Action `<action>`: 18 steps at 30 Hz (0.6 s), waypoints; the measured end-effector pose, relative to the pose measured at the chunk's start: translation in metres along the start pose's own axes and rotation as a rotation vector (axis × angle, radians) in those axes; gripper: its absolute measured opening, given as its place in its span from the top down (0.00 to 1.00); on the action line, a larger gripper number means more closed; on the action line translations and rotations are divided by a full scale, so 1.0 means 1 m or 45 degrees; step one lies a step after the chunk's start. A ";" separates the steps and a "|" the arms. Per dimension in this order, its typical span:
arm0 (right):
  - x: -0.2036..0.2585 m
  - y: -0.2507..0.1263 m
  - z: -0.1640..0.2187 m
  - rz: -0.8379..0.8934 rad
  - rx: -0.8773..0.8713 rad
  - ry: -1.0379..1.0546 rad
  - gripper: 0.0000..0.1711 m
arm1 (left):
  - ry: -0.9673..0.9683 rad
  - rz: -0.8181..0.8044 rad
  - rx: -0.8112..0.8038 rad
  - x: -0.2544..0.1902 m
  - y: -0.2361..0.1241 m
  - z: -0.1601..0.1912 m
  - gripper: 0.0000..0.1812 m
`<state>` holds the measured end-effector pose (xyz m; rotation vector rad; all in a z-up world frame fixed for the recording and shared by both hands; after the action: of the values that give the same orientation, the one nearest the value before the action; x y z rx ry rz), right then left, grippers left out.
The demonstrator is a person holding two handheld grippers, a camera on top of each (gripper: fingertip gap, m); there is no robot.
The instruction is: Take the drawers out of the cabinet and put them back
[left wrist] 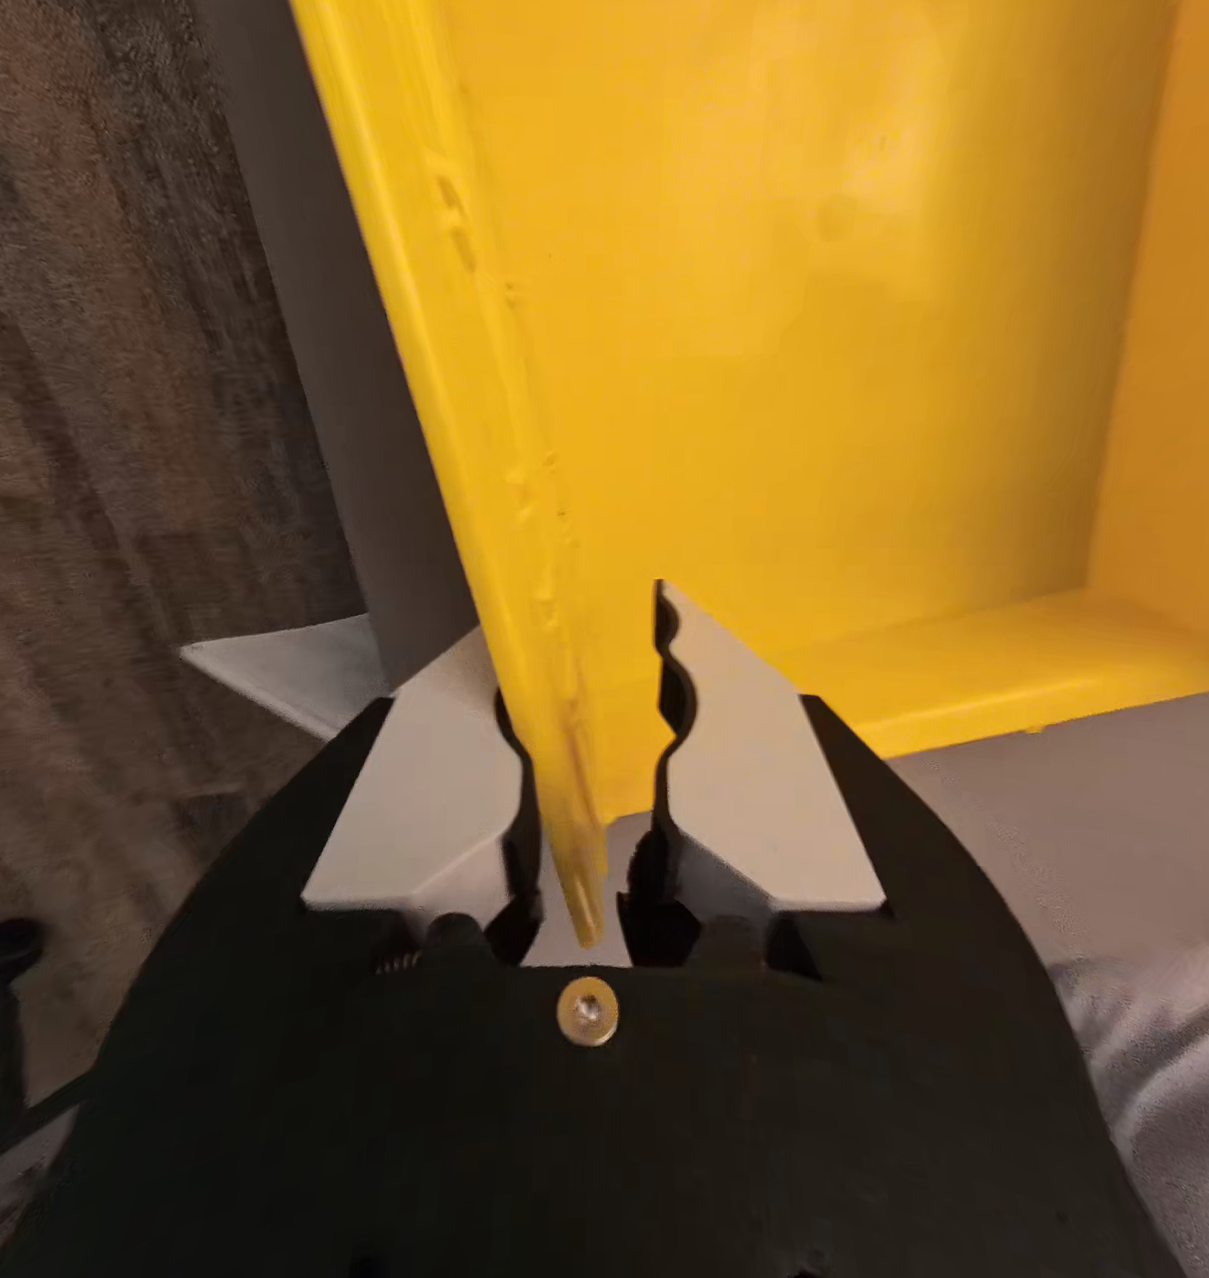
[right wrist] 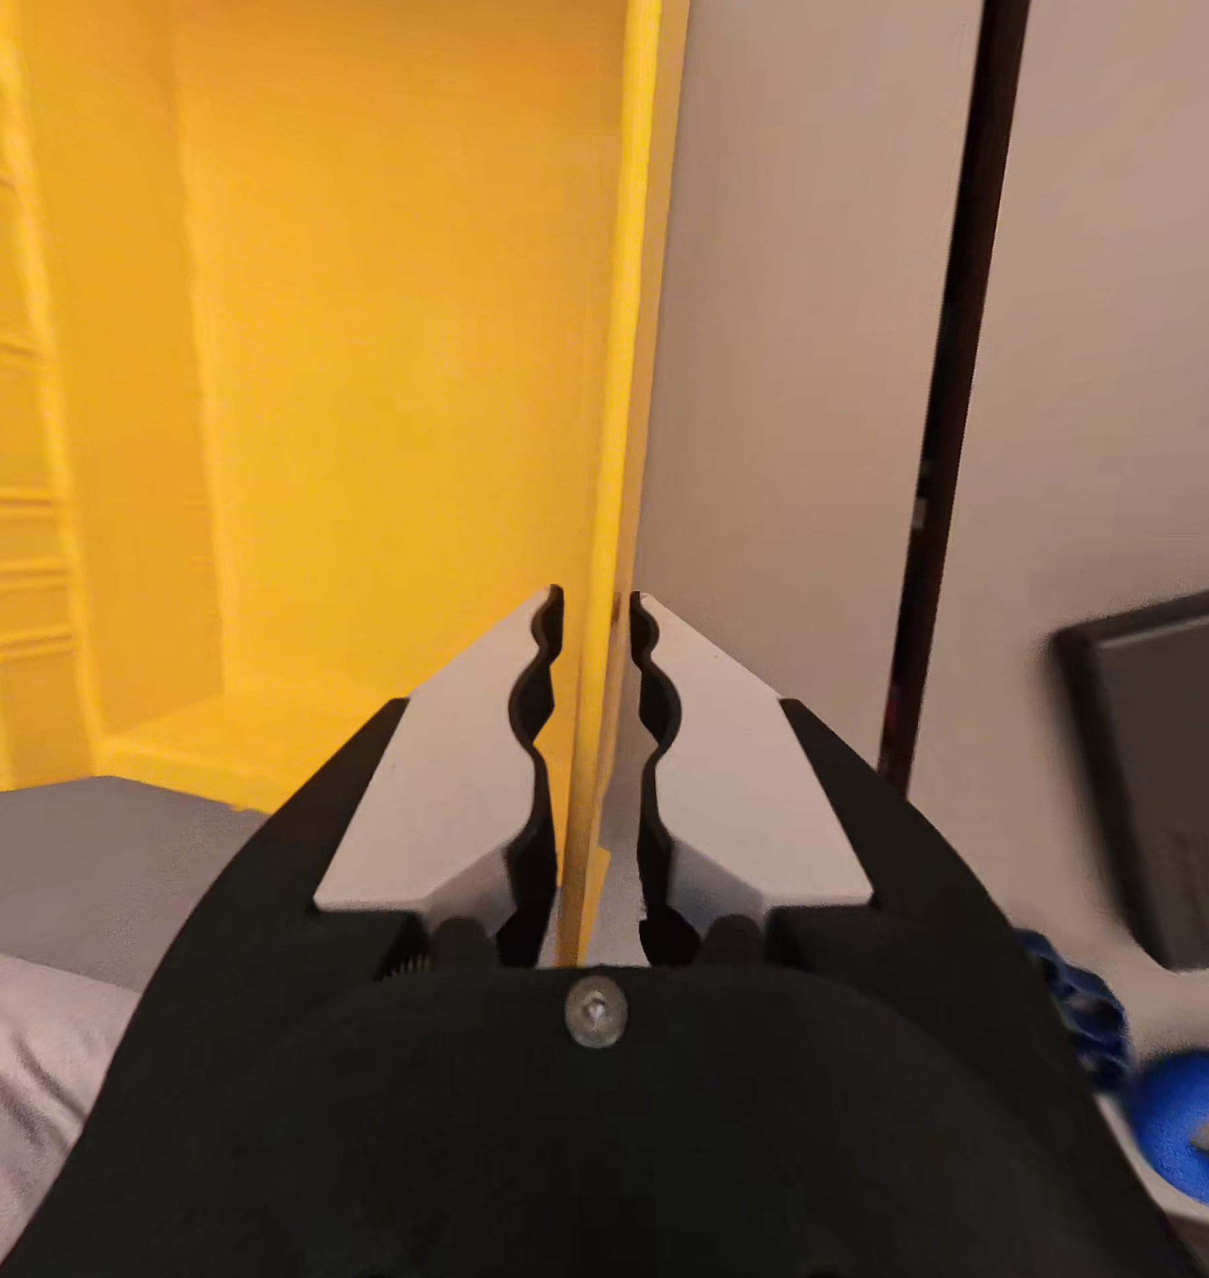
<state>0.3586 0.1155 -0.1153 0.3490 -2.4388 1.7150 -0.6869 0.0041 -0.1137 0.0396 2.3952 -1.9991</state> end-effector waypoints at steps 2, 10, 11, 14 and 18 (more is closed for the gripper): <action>-0.002 0.012 0.011 0.069 0.155 -0.067 0.94 | 0.040 -0.074 0.028 0.008 0.002 0.001 0.96; 0.014 0.023 0.023 0.115 0.350 -0.193 0.99 | 0.132 -0.061 0.033 0.004 0.004 -0.006 0.97; 0.020 0.025 0.021 0.106 0.347 -0.207 0.99 | 0.148 -0.060 0.027 0.002 0.004 -0.008 0.97; 0.036 0.030 0.020 0.102 0.349 -0.213 0.99 | 0.152 -0.058 0.017 -0.003 0.006 -0.013 0.97; 0.053 0.035 0.018 0.103 0.350 -0.203 0.99 | 0.203 -0.066 0.005 -0.006 0.006 -0.015 0.96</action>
<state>0.2987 0.1046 -0.1405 0.4385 -2.3505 2.1412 -0.6803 0.0204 -0.1171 0.1431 2.5109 -2.0990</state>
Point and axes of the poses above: each gripper's, where its closed fingertips meet, y out along the fingers, z out of its underside, x = y × z across the jaws, the point moved 1 cm from there along -y, back along the fingers
